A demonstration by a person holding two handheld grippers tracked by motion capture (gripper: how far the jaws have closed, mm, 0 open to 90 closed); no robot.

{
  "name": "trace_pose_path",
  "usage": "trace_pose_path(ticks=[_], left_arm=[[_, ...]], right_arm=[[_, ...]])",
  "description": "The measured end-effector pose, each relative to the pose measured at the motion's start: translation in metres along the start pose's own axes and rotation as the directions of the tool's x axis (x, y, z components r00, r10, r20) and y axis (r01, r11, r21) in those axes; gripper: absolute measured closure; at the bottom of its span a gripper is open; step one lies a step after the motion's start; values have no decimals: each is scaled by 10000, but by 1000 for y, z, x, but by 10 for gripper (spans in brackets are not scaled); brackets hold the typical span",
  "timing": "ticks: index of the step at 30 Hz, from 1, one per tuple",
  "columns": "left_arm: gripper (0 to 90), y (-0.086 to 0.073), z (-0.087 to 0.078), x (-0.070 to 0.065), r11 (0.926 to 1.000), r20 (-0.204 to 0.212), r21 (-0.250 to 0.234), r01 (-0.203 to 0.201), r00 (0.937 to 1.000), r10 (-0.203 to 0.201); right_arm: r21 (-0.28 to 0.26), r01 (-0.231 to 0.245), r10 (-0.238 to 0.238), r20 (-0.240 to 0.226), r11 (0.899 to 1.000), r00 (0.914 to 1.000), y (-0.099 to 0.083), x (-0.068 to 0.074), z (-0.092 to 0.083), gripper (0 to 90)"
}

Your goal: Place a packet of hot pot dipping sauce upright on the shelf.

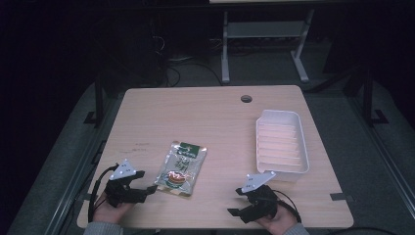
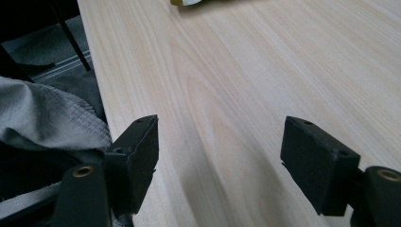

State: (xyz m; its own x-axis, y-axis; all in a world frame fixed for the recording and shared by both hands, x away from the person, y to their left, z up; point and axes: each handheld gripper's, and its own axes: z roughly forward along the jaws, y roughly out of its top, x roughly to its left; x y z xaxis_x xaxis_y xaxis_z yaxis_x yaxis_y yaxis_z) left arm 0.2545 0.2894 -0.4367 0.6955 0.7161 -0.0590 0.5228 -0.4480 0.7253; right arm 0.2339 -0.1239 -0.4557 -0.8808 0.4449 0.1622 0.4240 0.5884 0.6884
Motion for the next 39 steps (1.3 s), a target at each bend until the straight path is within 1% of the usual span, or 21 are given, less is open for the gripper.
trace_pose_path(ticks=[6, 11, 15, 16, 18, 21, 23, 26, 27, 28, 29, 30, 31, 32, 33, 34, 35, 36, 37, 38, 39], left_arm=[[256, 3, 1, -4, 9999, -17, -8, -144, 9999, 144], [280, 4, 3, -7, 9995, 121, 67, -296, 9995, 295], [297, 5, 4, -7, 9994, 138, 58, -336, 9993, 335], [299, 6, 5, -7, 9995, 141, 18, -313, 9994, 313], [312, 7, 6, -7, 9995, 163, 14, -320, 9994, 320], [328, 11, 12, -7, 9990, 194, 94, -429, 9989, 427], [352, 15, 14, -8, 9985, 192, 59, -537, 9984, 535], [387, 18, 17, -9, 9982, 265, 20, -594, 9979, 593], [392, 22, 19, -10, 9976, 242, 43, -692, 9973, 691], [401, 22, 19, -10, 9976, 242, 43, -692, 9973, 691], [415, 23, 21, -10, 9972, 264, 60, -745, 9969, 744], [422, 25, 23, -10, 9969, 280, 86, -784, 9965, 782], [431, 25, 23, -10, 9969, 280, 86, -784, 9965, 782], [445, 26, 25, -9, 9966, 281, 144, -807, 9964, 803], [454, 26, 25, -9, 9966, 281, 144, -807, 9964, 803], [465, 27, 26, -9, 9968, 290, 141, -782, 9966, 778], [465, 28, 27, -9, 9967, 318, 153, -803, 9963, 797], [478, 29, 28, -10, 9965, 314, 159, -819, 9962, 813], [493, 31, 31, -11, 9960, 332, 201, -867, 9957, 860], [503, 31, 31, -12, 9955, 327, 229, -916, 9953, 908], [515, 31, 31, -12, 9955, 327, 229, -916, 9953, 908]], right_arm=[[-51, -133, 133, 80, 9999, 9999, 1, 0, 0, 275], [-34, -326, 325, -157, 9995, 9993, 5, 1, 4, 249], [-8, -293, 293, -263, 9996, 9992, 12, 1, 8, 249], [-93, -328, 324, -418, 9994, 9986, 20, 2, 10, 248], [-144, -326, 320, -396, 9994, 9987, 29, 2, 12, 234], [13, -242, 242, -383, 9997, 9990, 44, 2, 17, 235], [27, -323, 324, -597, 9995, 9977, 54, 0, 22, 236], [197, -363, 374, -592, 9991, 9975, 70, -3, 32, 272], [272, -449, 466, -682, 9986, 9966, 76, -4, 35, 267], [272, -449, 466, -682, 9986, 9966, 76, -4, 35, 267], [367, -427, 451, -679, 9984, 9967, 81, -6, 38, 267], [392, -449, 470, -544, 9982, 9974, 90, -9, 41, 263], [392, -449, 470, -544, 9982, 9974, 90, -9, 41, 263], [493, -539, 563, -496, 9973, 9972, 99, -14, 44, 258], [493, -539, 563, -496, 9973, 9972, 99, -14, 44, 258], [444, -628, 650, -508, 9970, 9966, 107, -20, 47, 255], [444, -628, 650, -508, 9970, 9966, 107, -20, 47, 255], [426, -683, 702, -458, 9968, 9965, 112, -22, 48, 255], [350, -790, 803, -355, 9963, 9961, 120, -27, 50, 257], [386, -761, 774, -331, 9964, 9964, 125, -29, 51, 257], [386, -761, 774, -331, 9964, 9964, 125, -29, 51, 257]])
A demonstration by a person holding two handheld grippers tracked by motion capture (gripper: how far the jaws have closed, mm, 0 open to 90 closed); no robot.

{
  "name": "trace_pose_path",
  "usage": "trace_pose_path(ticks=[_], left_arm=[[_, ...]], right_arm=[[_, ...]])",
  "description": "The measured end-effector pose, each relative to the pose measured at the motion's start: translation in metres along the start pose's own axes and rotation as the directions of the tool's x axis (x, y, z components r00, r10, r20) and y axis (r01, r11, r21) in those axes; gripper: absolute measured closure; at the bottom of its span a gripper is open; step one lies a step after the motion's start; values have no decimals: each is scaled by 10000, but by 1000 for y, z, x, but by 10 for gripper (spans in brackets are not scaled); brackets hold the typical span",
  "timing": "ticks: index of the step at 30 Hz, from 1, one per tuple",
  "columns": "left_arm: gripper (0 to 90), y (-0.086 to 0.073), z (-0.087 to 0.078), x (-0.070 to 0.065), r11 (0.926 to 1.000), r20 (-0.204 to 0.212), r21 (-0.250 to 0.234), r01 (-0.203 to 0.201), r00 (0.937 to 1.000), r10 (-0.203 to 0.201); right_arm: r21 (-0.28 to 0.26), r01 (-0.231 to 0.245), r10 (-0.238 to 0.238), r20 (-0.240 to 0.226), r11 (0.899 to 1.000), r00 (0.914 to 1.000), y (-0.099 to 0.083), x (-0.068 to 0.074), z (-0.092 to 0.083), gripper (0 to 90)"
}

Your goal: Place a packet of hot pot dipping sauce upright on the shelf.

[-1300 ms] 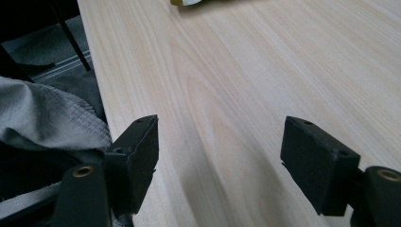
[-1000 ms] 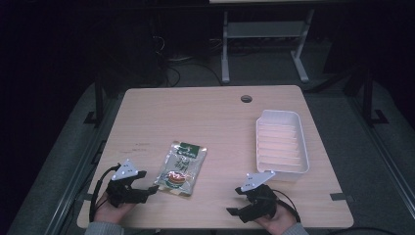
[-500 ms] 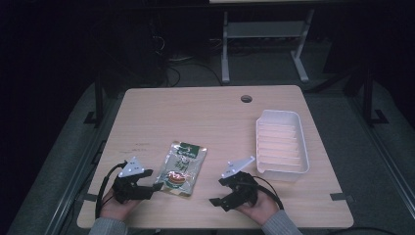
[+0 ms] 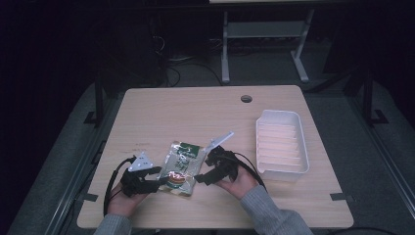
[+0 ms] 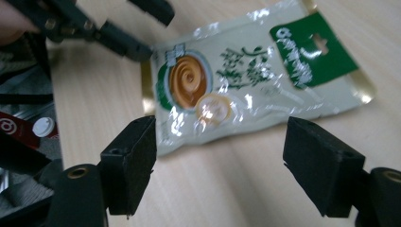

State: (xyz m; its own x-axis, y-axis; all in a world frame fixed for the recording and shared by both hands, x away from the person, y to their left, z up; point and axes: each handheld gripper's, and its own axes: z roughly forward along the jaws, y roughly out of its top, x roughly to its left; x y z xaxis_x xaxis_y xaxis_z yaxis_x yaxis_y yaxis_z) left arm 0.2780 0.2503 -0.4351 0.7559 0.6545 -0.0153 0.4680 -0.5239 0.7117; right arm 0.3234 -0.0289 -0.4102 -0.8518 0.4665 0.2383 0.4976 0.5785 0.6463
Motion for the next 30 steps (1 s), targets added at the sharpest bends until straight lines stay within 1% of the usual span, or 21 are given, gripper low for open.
trace_pose_path(ticks=[1, 4, 5, 6, 8, 9, 10, 11, 12, 13, 15, 16, 18, 19, 20, 21, 23, 27, 29, 30], left_arm=[[530, 0, 0, 0, 9999, -20, 90, -70, 10000, 70], [570, -1, 0, 0, 9999, -46, 94, -48, 10000, 48], [570, -1, -1, 1, 9999, -44, 100, 0, 10000, 0], [590, -1, -1, 1, 9999, -5, 89, 76, 10000, -76], [640, -1, -1, 1, 9999, 10, 96, 32, 10000, -32], [640, -2, -1, 1, 9999, -18, 136, -15, 10000, 15], [653, -2, -1, 1, 9999, -28, 149, -13, 10000, 14], [701, -2, -1, 1, 9998, 84, 216, 13, 10000, -15], [728, -2, -1, 1, 9998, 84, 216, 13, 10000, -15], [748, -3, -1, 1, 9996, 116, 290, -5, 9999, 2], [789, -3, 0, 1, 9994, 216, 353, -36, 9998, 28], [811, -3, 1, 1, 9990, 174, 426, -114, 9998, 106], [849, -3, 1, 1, 9988, 195, 472, -116, 9998, 107], [871, -3, 2, 1, 9983, 264, 560, -145, 9996, 130], [890, -3, 2, 1, 9980, 295, 615, -137, 9995, 119], [896, -3, 3, 1, 9976, 381, 682, -140, 9992, 114], [897, -3, 5, 0, 9962, 339, 839, -237, 9992, 210], [898, -5, 8, 2, 9933, 351, 1153, -83, 9994, 43], [898, -6, 11, 1, 9904, 342, 1372, -160, 9993, 114], [898, -6, 11, 1, 9904, 342, 1372, -160, 9993, 114]], right_arm=[[52, -40, 39, 202, 10000, 9998, 9, -3, 1, 258], [131, -6, 2, 335, 9999, 9994, 22, -8, 3, 259], [131, -6, 2, 335, 9999, 9994, 22, -8, 3, 259], [193, -110, 103, 360, 9998, 9993, 30, -13, 5, 262], [396, -164, 149, 390, 9991, 9991, 38, -17, 9, 268], [396, -164, 149, 390, 9991, 9991, 38, -17, 9, 268], [429, -199, 178, 472, 9989, 9987, 42, -19, 11, 273], [479, -294, 268, 557, 9984, 9981, 49, -25, 14, 275], [479, -294, 268, 557, 9984, 9981, 49, -25, 14, 275], [674, -400, 352, 709, 9969, 9969, 54, -31, 18, 276], [748, -491, 430, 804, 9960, 9958, 58, -36, 21, 290], [829, -600, 531, 826, 9947, 9952, 60, -38, 22, 291], [849, -596, 519, 892, 9946, 9947, 61, -41, 24, 296], [956, -750, 657, 969, 9926, 9931, 65, -45, 27, 303], [1007, -759, 654, 1037, 9920, 9925, 67, -48, 28, 314], [1085, -837, 718, 1087, 9906, 9915, 68, -50, 30, 317], [1250, -1051, 919, 1074, 9866, 9900, 69, -56, 35, 342], [1499, -1479, 1307, 1187, 9776, 9843, 67, -67, 44, 363], [1627, -1513, 1293, 1382, 9750, 9819, 66, -70, 47, 385], [1627, -1513, 1293, 1382, 9750, 9819, 66, -70, 47, 385]])
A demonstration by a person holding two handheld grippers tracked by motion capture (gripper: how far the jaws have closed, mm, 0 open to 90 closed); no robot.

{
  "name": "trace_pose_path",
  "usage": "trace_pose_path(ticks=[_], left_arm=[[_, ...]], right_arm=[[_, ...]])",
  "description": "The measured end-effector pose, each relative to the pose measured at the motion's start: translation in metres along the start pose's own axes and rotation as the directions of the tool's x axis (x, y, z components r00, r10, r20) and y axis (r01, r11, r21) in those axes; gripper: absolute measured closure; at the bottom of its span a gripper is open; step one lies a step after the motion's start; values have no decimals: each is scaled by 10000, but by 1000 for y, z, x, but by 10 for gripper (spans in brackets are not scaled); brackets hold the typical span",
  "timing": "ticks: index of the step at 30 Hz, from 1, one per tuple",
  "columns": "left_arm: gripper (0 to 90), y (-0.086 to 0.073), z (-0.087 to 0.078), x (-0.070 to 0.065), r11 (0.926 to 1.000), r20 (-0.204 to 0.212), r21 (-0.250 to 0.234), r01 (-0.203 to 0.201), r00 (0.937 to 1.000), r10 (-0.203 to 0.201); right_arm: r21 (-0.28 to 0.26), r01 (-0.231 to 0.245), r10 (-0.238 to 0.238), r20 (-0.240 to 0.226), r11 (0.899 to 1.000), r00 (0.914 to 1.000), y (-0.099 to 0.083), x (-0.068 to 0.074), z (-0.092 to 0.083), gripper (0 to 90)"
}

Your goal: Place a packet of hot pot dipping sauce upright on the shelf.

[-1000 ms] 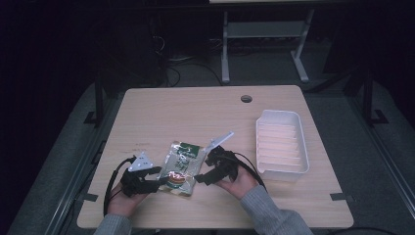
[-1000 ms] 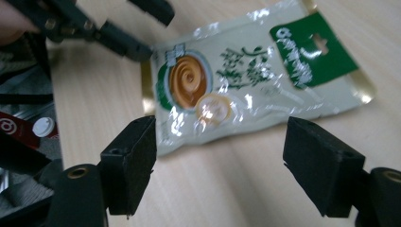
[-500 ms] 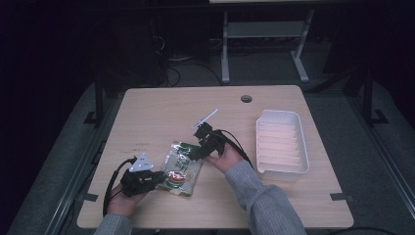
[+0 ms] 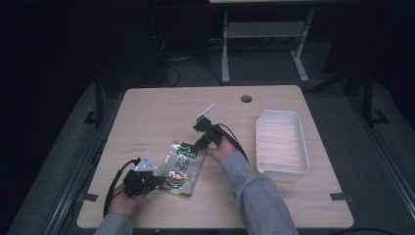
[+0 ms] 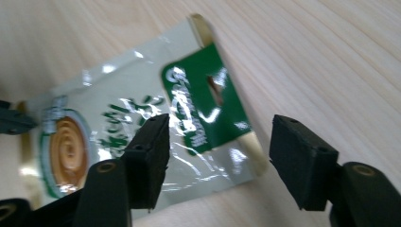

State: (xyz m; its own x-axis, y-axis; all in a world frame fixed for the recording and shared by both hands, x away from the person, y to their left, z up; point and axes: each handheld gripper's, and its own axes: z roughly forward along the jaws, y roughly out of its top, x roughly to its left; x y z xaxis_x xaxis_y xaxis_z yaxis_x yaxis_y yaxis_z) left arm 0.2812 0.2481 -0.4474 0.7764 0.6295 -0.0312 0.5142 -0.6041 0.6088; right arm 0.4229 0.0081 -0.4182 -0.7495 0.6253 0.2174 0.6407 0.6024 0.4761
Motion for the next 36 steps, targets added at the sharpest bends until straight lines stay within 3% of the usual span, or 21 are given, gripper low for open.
trace_pose_path(ticks=[1, 3, 11, 13, 17, 20, 22, 27, 28, 31, 36], left_arm=[[898, 0, 3, 0, 9997, -6, 228, -28, 10000, 29], [897, 0, 4, -1, 9997, -5, 249, -41, 10000, 42], [898, -1, 6, -1, 9994, -7, 351, -23, 10000, 23], [898, -1, 6, -2, 9993, -36, 376, -65, 10000, 67], [898, -1, 6, -1, 9993, 6, 383, -34, 10000, 34], [898, -1, 6, -1, 9993, -9, 371, -38, 10000, 39], [898, 0, 7, -2, 9992, -40, 404, -68, 10000, 70], [898, 1, 8, -4, 9988, -168, 447, -194, 9997, 201], [898, 1, 7, -4, 9988, -172, 432, -218, 9996, 226], [898, 0, 7, -3, 9993, -43, 370, -38, 10000, 39], [897, 0, 7, -4, 9992, -82, 379, -107, 9999, 110]], right_arm=[[133, -127, 125, 115, 9998, 9999, 0, -4, 3, 392], [162, -223, 221, 126, 9996, 9997, 0, -7, 4, 396], [508, -667, 691, -467, 9965, 9965, -4, -18, 13, 458], [507, -655, 682, -534, 9966, 9962, -4, -19, 13, 474], [663, -649, 721, -1131, 9957, 9910, -5, -18, 19, 553], [681, -502, 581, -1205, 9964, 9910, -5, -16, 17, 602], [374, -537, 591, -1638, 9979, 9847, -4, -16, 10, 668], [318, -335, 391, -1944, 9989, 9802, -3, -13, 4, 734], [215, -288, 333, -2534, 9994, 9668, -3, -13, 4, 766], [415, 48, 64, -2662, 9991, 9639, -4, -11, 8, 755], [648, -155, 299, -2281, 9978, 9732, -3, -13, 17, 718]])
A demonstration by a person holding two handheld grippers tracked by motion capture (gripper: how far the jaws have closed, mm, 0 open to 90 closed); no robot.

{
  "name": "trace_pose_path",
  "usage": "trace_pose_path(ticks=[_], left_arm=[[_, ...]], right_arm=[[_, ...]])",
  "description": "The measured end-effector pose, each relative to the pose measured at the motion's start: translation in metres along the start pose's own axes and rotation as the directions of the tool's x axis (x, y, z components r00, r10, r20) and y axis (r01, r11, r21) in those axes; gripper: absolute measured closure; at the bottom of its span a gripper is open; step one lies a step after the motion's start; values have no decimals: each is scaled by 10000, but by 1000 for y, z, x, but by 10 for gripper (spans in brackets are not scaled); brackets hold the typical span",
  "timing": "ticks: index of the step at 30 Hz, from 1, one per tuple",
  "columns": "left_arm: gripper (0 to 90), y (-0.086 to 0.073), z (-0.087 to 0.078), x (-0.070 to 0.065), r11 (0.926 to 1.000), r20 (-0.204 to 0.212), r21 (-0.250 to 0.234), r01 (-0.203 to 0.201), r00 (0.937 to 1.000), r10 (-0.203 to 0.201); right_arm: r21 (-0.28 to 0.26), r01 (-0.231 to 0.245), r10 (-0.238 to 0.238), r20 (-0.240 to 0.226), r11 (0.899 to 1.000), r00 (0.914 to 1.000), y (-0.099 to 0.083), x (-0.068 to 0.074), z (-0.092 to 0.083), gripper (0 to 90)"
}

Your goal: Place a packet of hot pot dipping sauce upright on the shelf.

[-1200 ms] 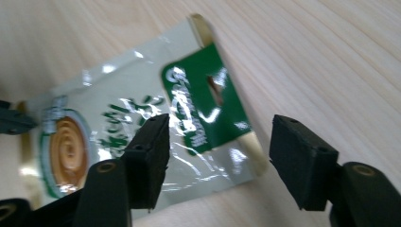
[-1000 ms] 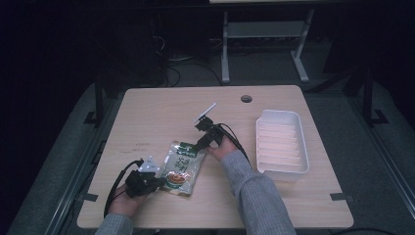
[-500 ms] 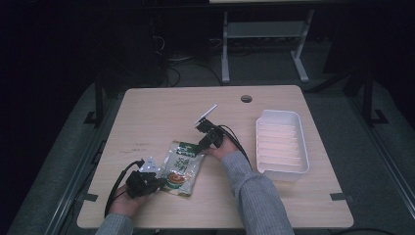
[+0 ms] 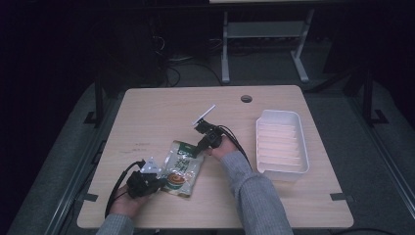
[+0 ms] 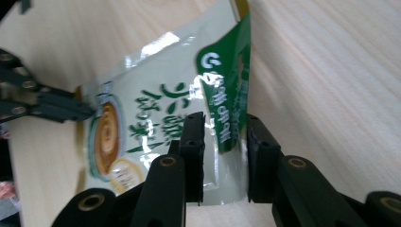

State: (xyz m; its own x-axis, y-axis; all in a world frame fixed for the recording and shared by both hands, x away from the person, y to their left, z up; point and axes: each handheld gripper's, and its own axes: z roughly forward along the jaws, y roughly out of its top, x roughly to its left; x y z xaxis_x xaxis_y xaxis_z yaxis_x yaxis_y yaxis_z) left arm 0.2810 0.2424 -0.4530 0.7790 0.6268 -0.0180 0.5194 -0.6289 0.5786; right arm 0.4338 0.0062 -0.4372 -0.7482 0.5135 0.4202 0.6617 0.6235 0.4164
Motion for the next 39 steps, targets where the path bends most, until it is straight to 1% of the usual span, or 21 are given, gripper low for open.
trace_pose_path(ticks=[6, 9, 10, 11, 12, 13, 14, 16, 19, 20, 22, 23, 25, 28, 30, 31, 32, 33, 36, 37, 39], left_arm=[[897, -1, 0, 1, 10000, 43, -81, 47, 10000, -46], [891, -1, 0, 1, 9999, 50, -95, 69, 10000, -68], [892, -1, 0, 1, 9999, 52, -99, 59, 10000, -58], [891, -1, 0, 1, 9999, 72, -93, 78, 9999, -78], [891, -1, 0, 1, 9999, 72, -93, 78, 9999, -78], [891, -1, 0, 2, 9998, 88, -130, 118, 9999, -117], [890, -1, 0, 2, 9998, 88, -130, 118, 9999, -117], [879, -2, 0, 1, 9997, 59, -182, 156, 9999, -155], [863, -2, 0, 1, 9998, 16, -173, 114, 9999, -114], [855, -2, 0, 1, 9998, 16, -173, 114, 9999, -114], [844, -2, 0, 1, 9997, -22, -185, 160, 9999, -160], [821, -2, -1, 1, 9997, -143, -190, 139, 9998, -142], [801, -1, -2, 1, 9997, -229, -156, 160, 9996, -164], [781, -2, -5, 2, 9994, -373, -296, 195, 9991, -206], [768, -3, -6, 3, 9990, -397, -394, 221, 9989, -237], [757, -4, -9, 4, 9981, -454, -542, 298, 9984, -323], [754, -4, -9, 4, 9981, -454, -542, 298, 9984, -323], [748, -6, -11, 6, 9968, -420, -692, 402, 9982, -431], [726, -9, -13, 8, 9959, -466, -758, 487, 9975, -524], [722, -11, -16, 10, 9947, -516, -826, 617, 9965, -661], [714, -14, -18, 13, 9930, -550, -906, 753, 9952, -805]], right_arm=[[150, -99, 97, 119, 9998, 9999, 1, -2, 11, 698], [108, 41, -39, -150, 9999, 9999, 1, -1, 11, 725], [70, -2, 5, -410, 10000, 9992, 1, -2, 11, 743], [71, -44, 49, -658, 10000, 9978, 1, -3, 11, 736], [71, -44, 49, -658, 10000, 9978, 1, -3, 11, 736], [293, 11, 7, -620, 9996, 9981, 1, -3, 14, 718], [293, 11, 7, -620, 9996, 9981, 1, -3, 14, 718], [283, 2, 9, -383, 9996, 9993, 1, -2, 19, 752], [133, -6, 8, -151, 9999, 9999, 1, 0, 19, 828], [133, -6, 8, -151, 9999, 9999, 1, 0, 19, 828], [139, 13, -13, -16, 9999, 10000, 1, 0, 19, 865], [190, 58, -59, 79, 9998, 10000, 1, 0, 19, 881], [218, 81, -82, 62, 9997, 9999, 0, 0, 19, 886], [95, 39, -37, -198, 9999, 9998, -1, 0, 18, 888], [94, 102, -100, -212, 9999, 9997, 0, 1, 16, 888], [81, 271, -270, -151, 9996, 9995, 0, 3, 14, 888], [81, 271, -270, -151, 9996, 9995, 0, 3, 14, 888], [24, 290, -289, -177, 9996, 9994, 0, 4, 12, 889], [1, 355, -355, -225, 9994, 9991, 0, 5, 9, 889], [-204, 392, -399, -364, 9990, 9985, -1, 7, 4, 889], [-375, 557, -574, -464, 9977, 9973, 0, 10, -1, 890]])
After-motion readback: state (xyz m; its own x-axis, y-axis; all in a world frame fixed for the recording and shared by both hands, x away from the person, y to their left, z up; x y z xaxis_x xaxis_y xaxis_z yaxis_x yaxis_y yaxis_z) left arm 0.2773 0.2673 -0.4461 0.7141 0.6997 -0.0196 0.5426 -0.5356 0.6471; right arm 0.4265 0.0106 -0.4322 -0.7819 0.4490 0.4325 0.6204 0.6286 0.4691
